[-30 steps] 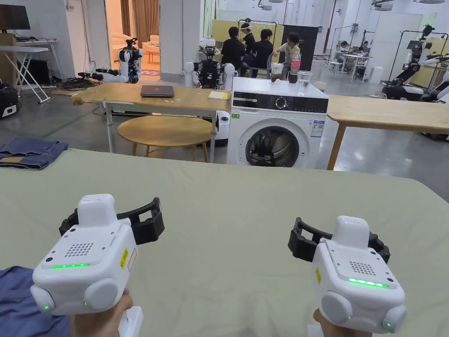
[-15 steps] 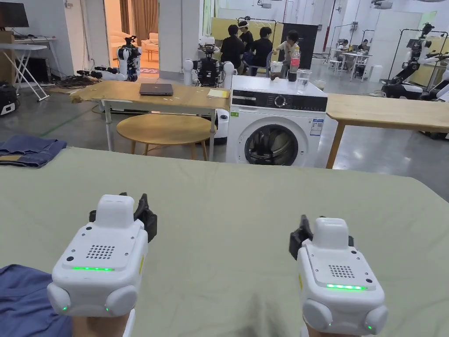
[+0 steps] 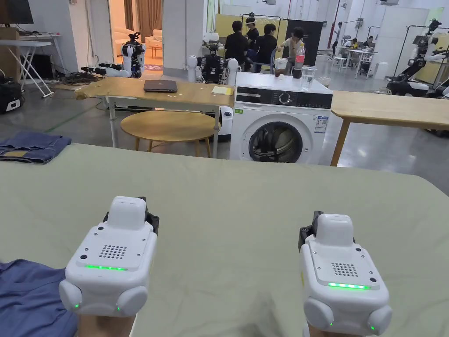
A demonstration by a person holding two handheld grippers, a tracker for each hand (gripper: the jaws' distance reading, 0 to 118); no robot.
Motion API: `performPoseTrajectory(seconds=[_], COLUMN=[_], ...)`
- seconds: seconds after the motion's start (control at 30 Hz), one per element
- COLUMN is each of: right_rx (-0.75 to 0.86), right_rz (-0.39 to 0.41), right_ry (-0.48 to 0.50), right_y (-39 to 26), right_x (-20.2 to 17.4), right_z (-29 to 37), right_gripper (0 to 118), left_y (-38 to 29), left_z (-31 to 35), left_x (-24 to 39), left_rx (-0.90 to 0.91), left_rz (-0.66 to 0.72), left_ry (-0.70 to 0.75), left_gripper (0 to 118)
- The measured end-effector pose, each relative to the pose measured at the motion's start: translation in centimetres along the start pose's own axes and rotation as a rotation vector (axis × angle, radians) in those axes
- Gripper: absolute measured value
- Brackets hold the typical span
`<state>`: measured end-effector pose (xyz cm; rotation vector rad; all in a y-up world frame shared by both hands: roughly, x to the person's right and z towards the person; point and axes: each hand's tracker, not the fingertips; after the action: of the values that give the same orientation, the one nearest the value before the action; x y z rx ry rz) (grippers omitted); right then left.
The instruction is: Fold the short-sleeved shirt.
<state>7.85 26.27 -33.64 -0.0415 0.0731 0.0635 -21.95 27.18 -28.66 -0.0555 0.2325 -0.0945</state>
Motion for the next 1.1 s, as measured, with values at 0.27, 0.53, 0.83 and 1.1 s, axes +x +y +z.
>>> performPoseTrajectory(seconds=[0.27,0.53,0.83,1.1], right_rx=[0.002,-0.015,-0.054,-0.11], right_rz=[0.001,-0.027,-0.009,0.022], right_ry=[0.084,0.238,0.394,0.441], right_y=[1.1,2.0,1.8,0.2], right_x=[-4.1,-12.0,-18.6,-19.9], right_z=[0.0,-0.1,0.8,0.9], right_gripper=[0,0,0,0], left_y=[0.4,1.1,0.4,-2.9], left_z=[1.8,5.2,8.2,6.8], left_x=[-5.3,-13.2,-22.5,-28.0], left_rx=[-0.016,-0.026,-0.282,-0.585], left_rz=[0.021,0.016,0.138,0.199], left_ry=[0.064,0.279,0.301,0.247], left_gripper=[0,0,0,0])
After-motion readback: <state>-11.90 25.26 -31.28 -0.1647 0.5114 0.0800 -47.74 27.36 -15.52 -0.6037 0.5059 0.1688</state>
